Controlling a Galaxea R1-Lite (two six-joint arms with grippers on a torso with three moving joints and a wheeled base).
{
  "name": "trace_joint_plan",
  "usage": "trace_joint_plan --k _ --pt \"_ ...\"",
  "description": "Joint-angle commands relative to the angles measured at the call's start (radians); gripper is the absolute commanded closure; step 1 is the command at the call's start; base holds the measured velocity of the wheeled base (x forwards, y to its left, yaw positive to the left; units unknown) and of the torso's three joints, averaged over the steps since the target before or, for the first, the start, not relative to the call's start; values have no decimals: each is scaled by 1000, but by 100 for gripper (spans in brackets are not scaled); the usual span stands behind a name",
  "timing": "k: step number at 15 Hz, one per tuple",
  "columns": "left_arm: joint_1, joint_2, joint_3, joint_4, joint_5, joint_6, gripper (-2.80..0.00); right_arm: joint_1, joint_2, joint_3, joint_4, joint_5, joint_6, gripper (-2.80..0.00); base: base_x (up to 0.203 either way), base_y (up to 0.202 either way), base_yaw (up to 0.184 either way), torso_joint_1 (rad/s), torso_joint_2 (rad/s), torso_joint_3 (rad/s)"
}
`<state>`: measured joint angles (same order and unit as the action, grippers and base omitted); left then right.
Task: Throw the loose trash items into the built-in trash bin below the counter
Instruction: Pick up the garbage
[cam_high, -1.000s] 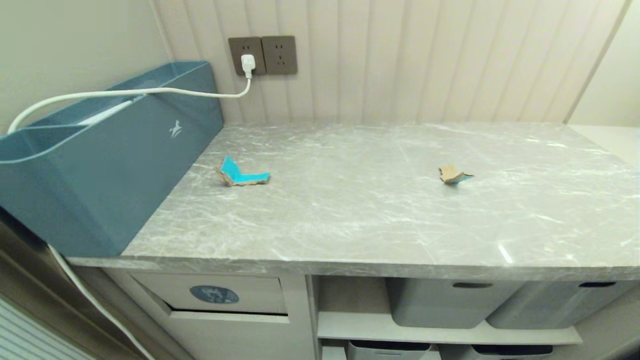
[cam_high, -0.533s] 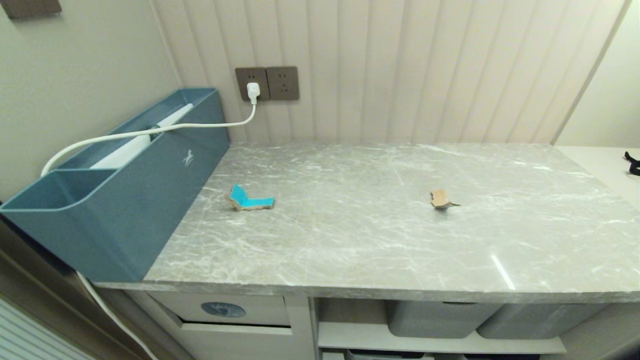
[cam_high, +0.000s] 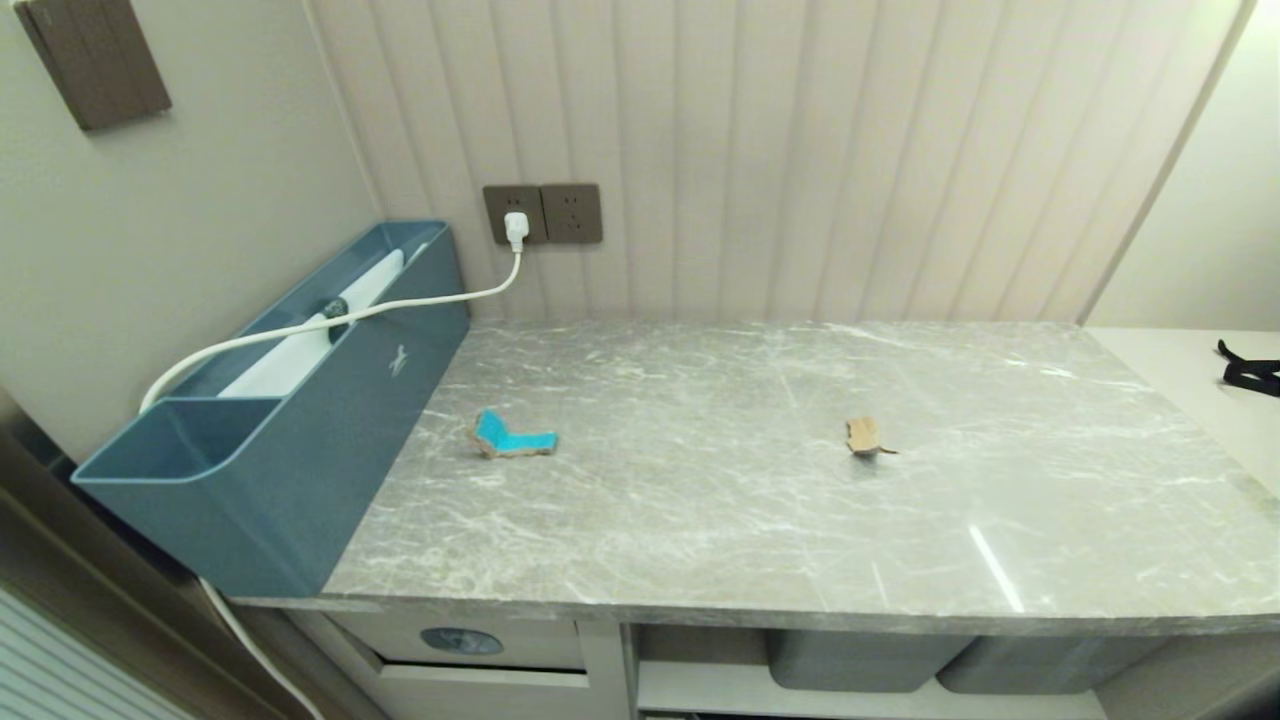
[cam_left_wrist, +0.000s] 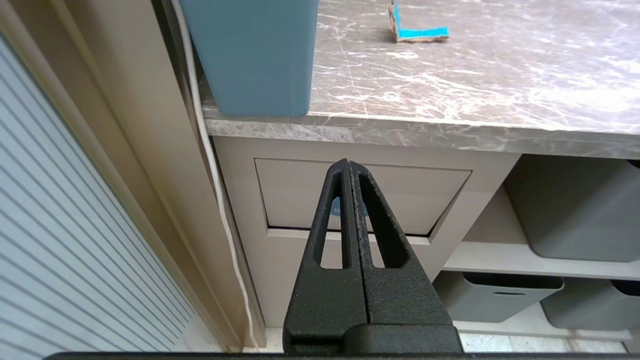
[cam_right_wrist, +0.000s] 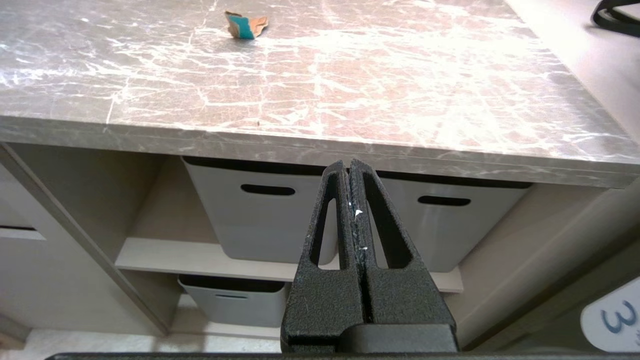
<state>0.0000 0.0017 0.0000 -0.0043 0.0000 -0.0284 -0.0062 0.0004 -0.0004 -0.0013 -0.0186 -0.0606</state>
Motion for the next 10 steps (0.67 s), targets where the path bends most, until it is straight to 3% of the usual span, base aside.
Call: trace_joint_plan --k 1,5,7,10 --pt "0 1 2 0 2 -2 0 0 0 1 0 3 -4 0 0 0 0 23 -2 -26" --pt "0 1 2 0 -1 0 0 0 1 -17 -8 49 -56 0 0 0 0 6 1 -4" --pt "0 1 2 0 -2 2 0 -1 59 -163 13 51 -54 0 0 0 0 0 0 0" --pt "0 1 2 0 3 -15 0 0 366 -357 47 89 -10 0 0 0 0 0 0 0"
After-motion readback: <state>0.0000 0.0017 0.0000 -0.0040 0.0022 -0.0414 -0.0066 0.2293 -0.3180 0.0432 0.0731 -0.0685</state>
